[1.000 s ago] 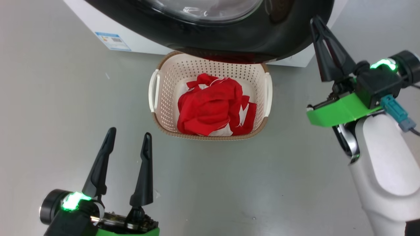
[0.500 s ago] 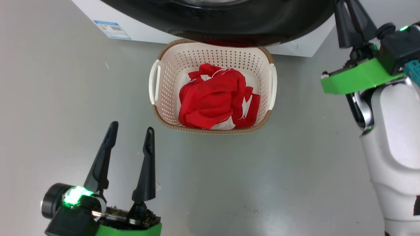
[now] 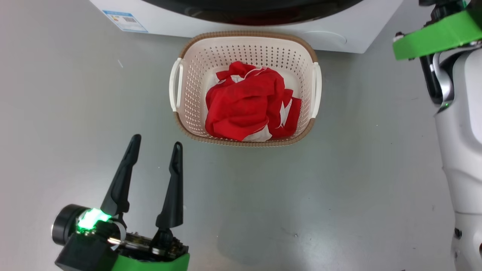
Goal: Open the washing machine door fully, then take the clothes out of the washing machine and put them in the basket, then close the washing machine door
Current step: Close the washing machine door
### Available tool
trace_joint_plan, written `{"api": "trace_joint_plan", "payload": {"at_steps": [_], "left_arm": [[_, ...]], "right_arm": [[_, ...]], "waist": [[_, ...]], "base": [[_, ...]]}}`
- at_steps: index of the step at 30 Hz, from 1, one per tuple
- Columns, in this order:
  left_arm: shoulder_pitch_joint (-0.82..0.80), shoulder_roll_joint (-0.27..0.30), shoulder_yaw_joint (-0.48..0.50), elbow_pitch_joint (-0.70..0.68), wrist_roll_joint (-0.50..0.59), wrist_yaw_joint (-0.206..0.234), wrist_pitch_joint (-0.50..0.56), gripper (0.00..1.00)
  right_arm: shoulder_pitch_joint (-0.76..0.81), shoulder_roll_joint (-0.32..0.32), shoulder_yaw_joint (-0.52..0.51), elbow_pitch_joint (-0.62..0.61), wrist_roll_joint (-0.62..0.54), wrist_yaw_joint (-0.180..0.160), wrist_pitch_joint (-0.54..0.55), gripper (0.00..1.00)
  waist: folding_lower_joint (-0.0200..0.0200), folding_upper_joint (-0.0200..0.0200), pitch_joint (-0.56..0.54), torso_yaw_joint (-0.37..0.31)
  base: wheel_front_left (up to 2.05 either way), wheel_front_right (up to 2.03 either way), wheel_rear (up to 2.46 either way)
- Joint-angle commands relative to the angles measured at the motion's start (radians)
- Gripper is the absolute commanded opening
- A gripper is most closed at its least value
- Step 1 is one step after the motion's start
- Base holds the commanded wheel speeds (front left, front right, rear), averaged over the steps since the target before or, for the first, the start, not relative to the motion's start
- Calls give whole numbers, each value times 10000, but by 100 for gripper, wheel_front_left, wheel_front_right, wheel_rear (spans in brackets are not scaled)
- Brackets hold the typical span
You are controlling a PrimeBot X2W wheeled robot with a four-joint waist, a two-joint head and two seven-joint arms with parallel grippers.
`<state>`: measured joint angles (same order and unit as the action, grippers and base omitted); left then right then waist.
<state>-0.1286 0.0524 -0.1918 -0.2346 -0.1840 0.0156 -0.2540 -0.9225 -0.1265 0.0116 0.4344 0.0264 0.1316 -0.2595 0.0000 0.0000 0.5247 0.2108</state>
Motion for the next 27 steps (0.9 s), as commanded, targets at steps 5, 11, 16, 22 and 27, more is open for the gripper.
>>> {"api": "trace_joint_plan", "payload": {"at_steps": [5,11,16,22,27], "left_arm": [[-228,76,281,-189,208,-176,-78,100],[-386,44,250,-107,225,-242,-78,100],[-510,28,172,-60,422,-260,-78,100],[-567,12,152,-58,469,-263,-78,100],[-600,3,193,-86,441,-268,-78,100]], "right_arm": [[-755,102,66,376,-257,-9,-23,0],[-1349,39,-175,971,-372,-9,-23,0],[-1492,55,-217,1159,-447,-9,-23,0],[-1368,137,-73,1070,-399,-9,-23,0],[-1113,192,70,870,-210,-9,-23,0]], "waist": [[0,0,150,4],[0,0,274,27],[0,0,288,22],[0,0,240,-89],[0,0,141,-235]], "base": [[0,0,0],[0,0,0],[0,0,0],[0,0,0],[0,0,0]]}}
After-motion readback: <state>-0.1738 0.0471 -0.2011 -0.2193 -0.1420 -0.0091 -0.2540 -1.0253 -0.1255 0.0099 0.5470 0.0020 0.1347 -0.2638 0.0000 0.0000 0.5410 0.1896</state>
